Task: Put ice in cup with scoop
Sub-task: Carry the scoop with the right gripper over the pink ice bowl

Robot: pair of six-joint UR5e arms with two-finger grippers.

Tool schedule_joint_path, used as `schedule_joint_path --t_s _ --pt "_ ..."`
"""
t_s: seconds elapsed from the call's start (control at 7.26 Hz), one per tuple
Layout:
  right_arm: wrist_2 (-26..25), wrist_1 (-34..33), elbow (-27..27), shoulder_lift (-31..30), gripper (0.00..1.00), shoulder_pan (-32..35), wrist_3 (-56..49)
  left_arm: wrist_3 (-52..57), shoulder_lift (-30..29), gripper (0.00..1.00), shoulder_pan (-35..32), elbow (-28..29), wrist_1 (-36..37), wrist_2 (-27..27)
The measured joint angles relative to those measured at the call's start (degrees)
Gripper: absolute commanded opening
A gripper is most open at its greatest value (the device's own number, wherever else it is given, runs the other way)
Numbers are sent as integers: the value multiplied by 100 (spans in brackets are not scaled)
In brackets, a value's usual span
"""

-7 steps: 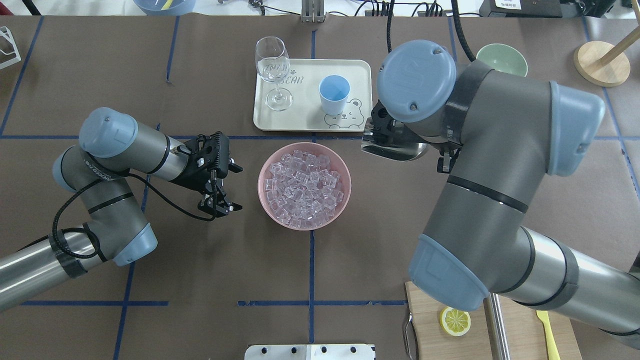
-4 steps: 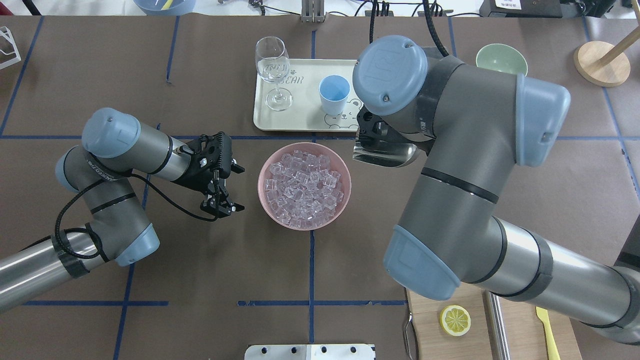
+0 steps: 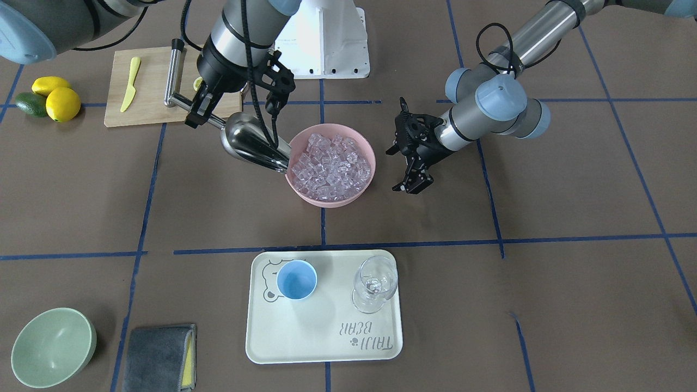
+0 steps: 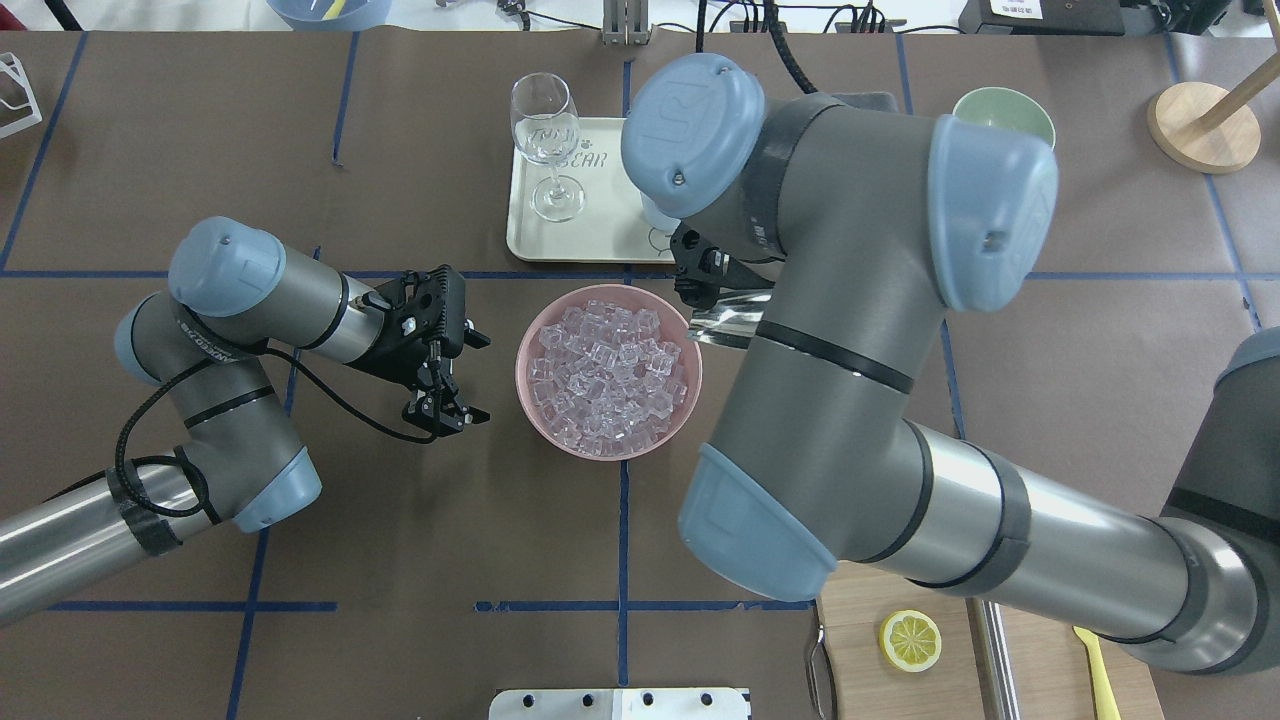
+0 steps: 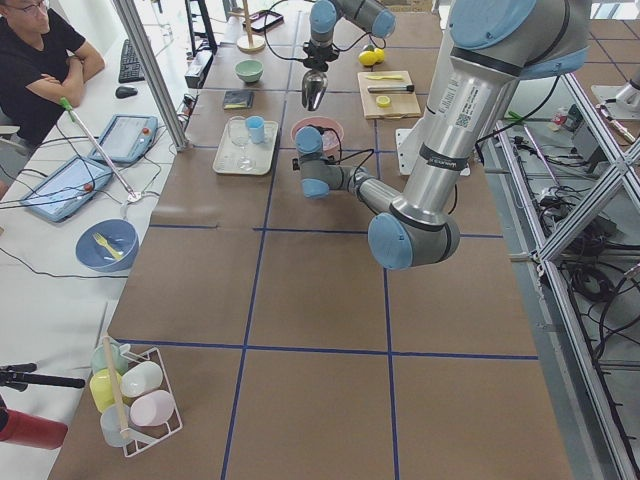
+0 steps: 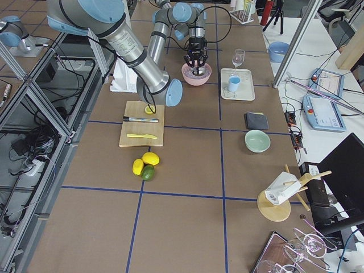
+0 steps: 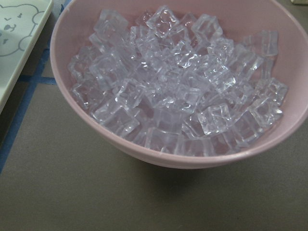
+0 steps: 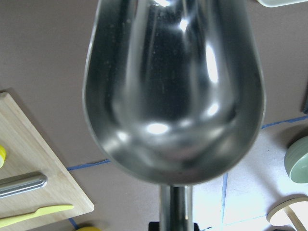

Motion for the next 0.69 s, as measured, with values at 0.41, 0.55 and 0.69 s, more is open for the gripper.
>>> schedule_joint_path --t_s 0.41,0.55,0.69 --pt "-41 -140 -452 254 0 -121 -102 -8 -65 100 48 4 -3 0" --pt "-60 -158 -505 278 0 -150 -114 -8 -68 100 54 4 -3 0" --pt "-143 -196 -599 319 0 -187 -121 -9 -78 100 57 4 -3 0"
